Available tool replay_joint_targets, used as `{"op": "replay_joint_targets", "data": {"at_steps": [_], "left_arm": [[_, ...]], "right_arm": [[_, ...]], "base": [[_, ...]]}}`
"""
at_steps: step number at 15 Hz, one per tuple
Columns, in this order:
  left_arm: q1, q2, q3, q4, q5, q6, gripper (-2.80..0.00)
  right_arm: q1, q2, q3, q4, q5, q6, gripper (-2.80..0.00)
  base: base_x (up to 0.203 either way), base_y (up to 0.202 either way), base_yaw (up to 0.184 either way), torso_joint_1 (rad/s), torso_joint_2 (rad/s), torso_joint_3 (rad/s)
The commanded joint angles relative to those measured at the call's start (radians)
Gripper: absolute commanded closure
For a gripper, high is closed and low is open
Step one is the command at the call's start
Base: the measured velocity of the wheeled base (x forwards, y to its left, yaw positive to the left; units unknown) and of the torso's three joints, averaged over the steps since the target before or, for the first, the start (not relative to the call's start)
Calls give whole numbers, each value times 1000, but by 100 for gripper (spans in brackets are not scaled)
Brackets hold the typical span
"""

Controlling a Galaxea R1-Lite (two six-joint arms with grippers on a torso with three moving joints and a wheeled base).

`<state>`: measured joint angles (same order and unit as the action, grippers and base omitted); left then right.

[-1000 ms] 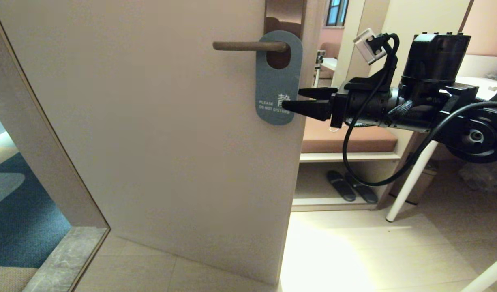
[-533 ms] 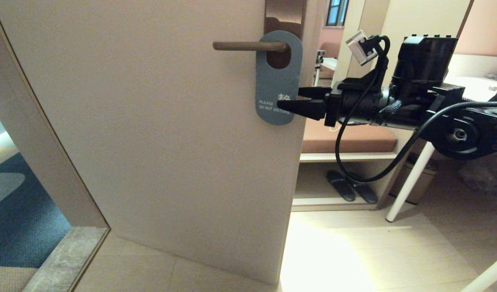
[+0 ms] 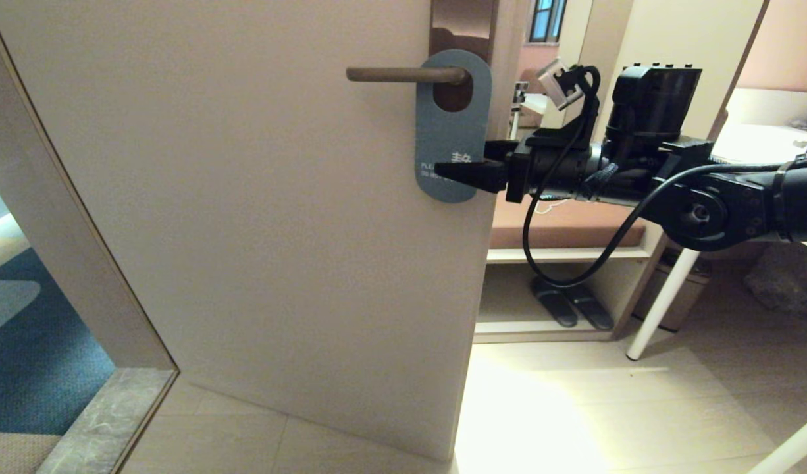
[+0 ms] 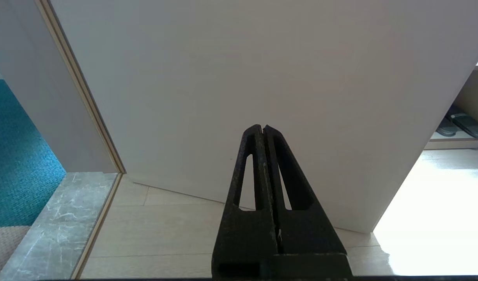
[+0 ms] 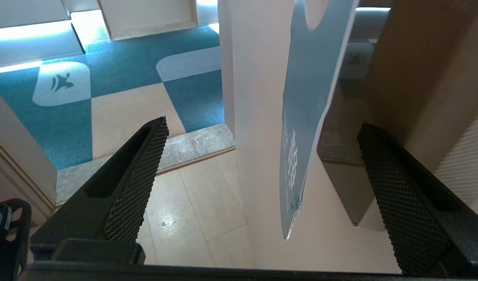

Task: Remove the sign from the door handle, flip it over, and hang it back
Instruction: Take down the sign

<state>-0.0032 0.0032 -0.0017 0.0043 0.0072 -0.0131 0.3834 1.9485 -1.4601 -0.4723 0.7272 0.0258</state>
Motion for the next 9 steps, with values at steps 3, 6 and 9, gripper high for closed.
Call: {"op": "replay_joint_targets", "data": {"at_steps": [3, 6, 9], "left_arm": [[0, 0, 0, 0, 0, -1, 0], [0, 0, 0, 0, 0, -1, 0], [0, 0, 0, 0, 0, -1, 0]], "right_arm": [[8, 47, -46, -3, 10, 0, -280], [22, 67, -65, -3, 12, 0, -280], [33, 67, -62, -5, 12, 0, -280]], "base": [[0, 0, 0, 0, 0, 0], [0, 0, 0, 0, 0, 0], [0, 0, 0, 0, 0, 0]]}}
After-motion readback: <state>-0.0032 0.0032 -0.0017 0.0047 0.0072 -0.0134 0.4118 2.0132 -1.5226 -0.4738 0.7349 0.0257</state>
